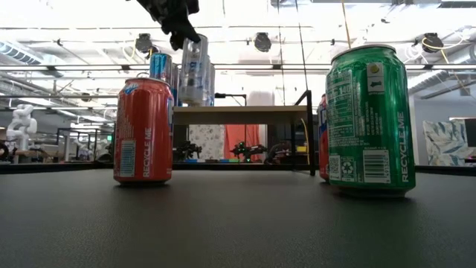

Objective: Place canned beverage on shelf
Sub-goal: Put the white-blue soda can on the shelf

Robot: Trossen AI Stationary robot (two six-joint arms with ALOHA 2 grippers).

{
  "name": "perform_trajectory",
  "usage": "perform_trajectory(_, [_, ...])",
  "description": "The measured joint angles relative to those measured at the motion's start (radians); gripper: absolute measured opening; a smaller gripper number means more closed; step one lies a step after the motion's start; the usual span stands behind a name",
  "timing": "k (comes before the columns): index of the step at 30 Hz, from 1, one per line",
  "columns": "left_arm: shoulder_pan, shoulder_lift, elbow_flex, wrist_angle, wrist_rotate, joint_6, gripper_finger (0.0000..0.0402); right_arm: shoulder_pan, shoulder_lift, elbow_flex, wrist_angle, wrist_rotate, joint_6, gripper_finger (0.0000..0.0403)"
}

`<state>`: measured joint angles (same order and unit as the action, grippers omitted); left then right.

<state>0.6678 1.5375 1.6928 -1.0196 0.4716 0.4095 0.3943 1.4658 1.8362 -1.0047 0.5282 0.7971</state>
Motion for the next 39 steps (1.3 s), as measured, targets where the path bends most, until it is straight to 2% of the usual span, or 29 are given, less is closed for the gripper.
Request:
perform_trajectory(18, [-0.002,0.001,-0.031,0.024,0.004,0.024,0.0255,0.0,0.0,0.0,-0.004,0.0,0.002,0.0334])
perform_trajectory(26, [-0.002,0.001,-0.031,0.024,-0.016,0.025,0.0288,0.0,0.0,0.0,-0.005,0.0,0.002,0.0334])
perform_trajectory(39, [-0.002,0.0,-0.03,0.014,-0.04,0.025,0.0294,0.0,0.0,0.0,-0.01,0.0,0.003,0.0334])
